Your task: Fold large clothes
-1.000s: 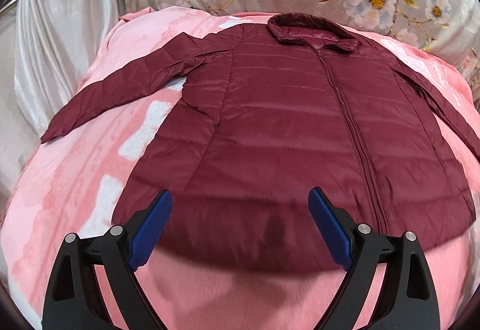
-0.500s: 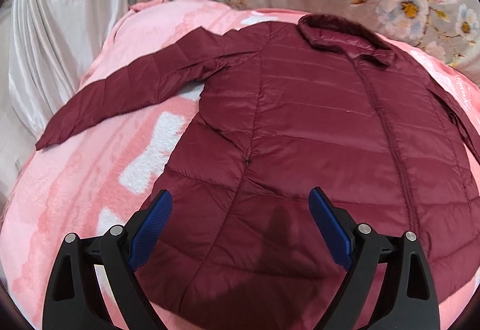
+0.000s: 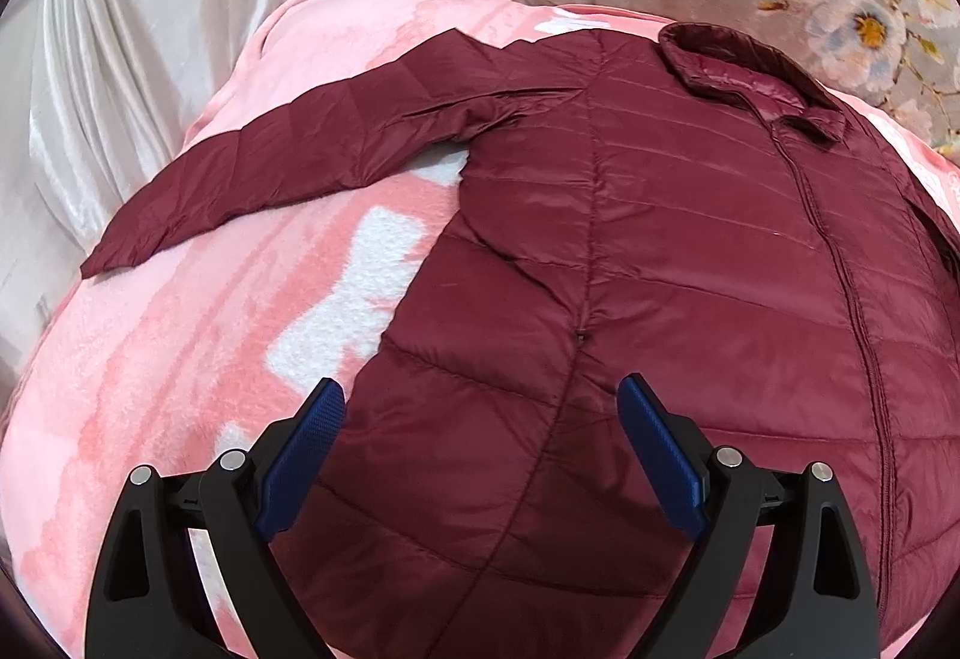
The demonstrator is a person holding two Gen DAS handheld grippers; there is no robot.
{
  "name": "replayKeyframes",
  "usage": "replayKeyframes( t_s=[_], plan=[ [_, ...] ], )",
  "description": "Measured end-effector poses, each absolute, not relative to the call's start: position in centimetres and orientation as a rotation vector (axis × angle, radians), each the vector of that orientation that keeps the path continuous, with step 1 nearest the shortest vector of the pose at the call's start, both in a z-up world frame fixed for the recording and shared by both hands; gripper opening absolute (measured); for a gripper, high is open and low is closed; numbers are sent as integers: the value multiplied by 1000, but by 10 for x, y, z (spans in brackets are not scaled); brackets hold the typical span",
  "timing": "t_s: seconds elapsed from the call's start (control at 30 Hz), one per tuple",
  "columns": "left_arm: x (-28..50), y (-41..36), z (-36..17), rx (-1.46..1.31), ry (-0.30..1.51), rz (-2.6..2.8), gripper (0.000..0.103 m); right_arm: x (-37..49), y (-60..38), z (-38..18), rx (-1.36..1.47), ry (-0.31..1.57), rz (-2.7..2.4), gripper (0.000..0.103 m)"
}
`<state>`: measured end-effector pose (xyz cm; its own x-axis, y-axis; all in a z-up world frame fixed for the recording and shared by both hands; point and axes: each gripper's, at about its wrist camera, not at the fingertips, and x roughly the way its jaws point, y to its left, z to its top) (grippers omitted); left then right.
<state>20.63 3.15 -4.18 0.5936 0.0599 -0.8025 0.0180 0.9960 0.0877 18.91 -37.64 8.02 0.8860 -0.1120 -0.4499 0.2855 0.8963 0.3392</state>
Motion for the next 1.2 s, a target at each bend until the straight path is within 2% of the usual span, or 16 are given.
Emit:
replayKeyframes(
  t_s=[0.2,0.37,0.4,0.47,0.53,0.57,0.77,0.97,1.07,1.13,1.17,1.2],
  plan=[
    [212,47,-40,53,935,18,90,261,-224,55,250,564,93,13],
    [221,55,-38,-1,945,-21,90,278,-155,14,180,673,213,15],
    [223,56,-37,-18,949,-37,90,279,-142,6,160,697,232,18],
    [230,57,-34,-61,961,-79,90,275,-133,1,136,705,250,31],
    [238,54,-30,-93,974,-119,90,267,-139,10,138,666,265,52],
    [244,51,-28,-111,980,-151,90,262,-149,15,150,640,257,55],
    [286,21,-24,-238,1041,-297,90,236,-238,19,296,628,86,56],
    [328,-5,-47,-366,1173,-325,90,211,-365,-16,578,690,-135,57],
    [335,-9,-46,-404,1178,-311,80,203,-417,-41,769,695,-180,58],
    [339,-13,-39,-392,1151,-308,54,204,-445,-57,876,687,-189,58],
    [340,-13,-37,-378,1142,-297,48,206,-456,-63,919,683,-194,58],
    [342,-14,-34,-363,1134,-282,34,207,-460,-67,949,677,-194,58]
  ],
)
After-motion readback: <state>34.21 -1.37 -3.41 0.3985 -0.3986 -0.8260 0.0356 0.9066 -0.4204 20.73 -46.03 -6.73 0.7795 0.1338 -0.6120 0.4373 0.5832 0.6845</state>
